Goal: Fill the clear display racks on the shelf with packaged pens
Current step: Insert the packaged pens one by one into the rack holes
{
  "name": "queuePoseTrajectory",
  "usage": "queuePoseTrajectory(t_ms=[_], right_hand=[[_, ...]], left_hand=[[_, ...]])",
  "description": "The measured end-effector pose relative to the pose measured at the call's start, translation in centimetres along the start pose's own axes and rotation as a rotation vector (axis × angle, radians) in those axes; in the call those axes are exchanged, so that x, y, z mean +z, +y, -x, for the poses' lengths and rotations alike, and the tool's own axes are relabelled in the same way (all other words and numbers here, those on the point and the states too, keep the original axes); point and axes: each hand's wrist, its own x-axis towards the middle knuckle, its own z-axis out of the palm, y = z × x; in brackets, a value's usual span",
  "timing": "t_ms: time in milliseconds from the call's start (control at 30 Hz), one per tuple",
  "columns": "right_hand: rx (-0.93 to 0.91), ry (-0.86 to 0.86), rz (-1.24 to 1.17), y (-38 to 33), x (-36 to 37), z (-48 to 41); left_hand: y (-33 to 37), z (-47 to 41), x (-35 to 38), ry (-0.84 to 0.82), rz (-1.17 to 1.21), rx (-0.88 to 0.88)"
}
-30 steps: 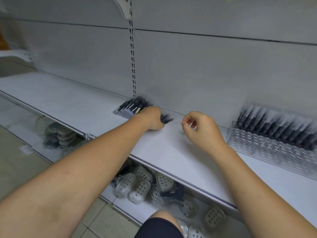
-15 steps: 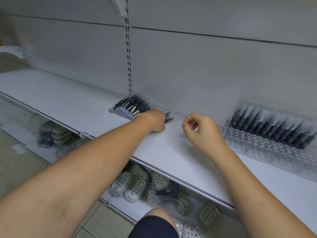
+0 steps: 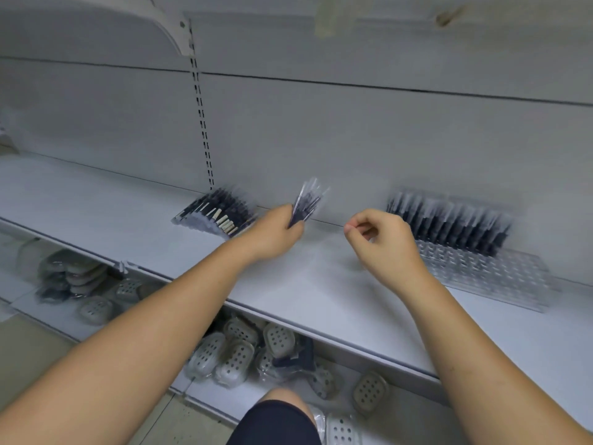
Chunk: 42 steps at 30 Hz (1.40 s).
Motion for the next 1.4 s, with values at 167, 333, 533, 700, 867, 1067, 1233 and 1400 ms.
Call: queuePoseTrajectory(t_ms=[167, 333, 533, 700, 867, 1067, 1233, 1400], right_hand=[[0.113, 0.064, -0.183, 1.2, -3.6, 1.4], [0.186, 0.112, -0.351, 2.1, -8.0, 3.0], [0.199, 0.213, -0.449, 4.1, -12.8, 4.7], [0.228, 0.345, -0.398, 7.0, -15.8, 5.0], [0.224, 0.530, -0.427, 8.9, -17.8, 4.0], [0.062, 0.733, -0.433, 11.5, -20.1, 1.4], [0.021, 0.761, -0.227, 14.3, -20.5, -0.5], [0.094, 0.661, -0.076, 17.3, -19.2, -0.7]], left_hand=[[6.5, 2.7, 2.6, -0.143, 0.585, 0.059], [11.6, 3.1, 6.2, -0.234, 0.713, 0.187], [17.1, 1.9, 10.9, -0.342, 0.775, 0.289], [20.1, 0.3, 14.0, -0.392, 0.818, 0.337], [21.3, -1.8, 16.4, -0.406, 0.788, 0.337], [21.5, -4.3, 17.6, -0.420, 0.790, 0.352], [20.8, -5.3, 18.2, -0.476, 0.863, 0.312], [20.0, -5.1, 19.1, -0.475, 0.917, 0.300]])
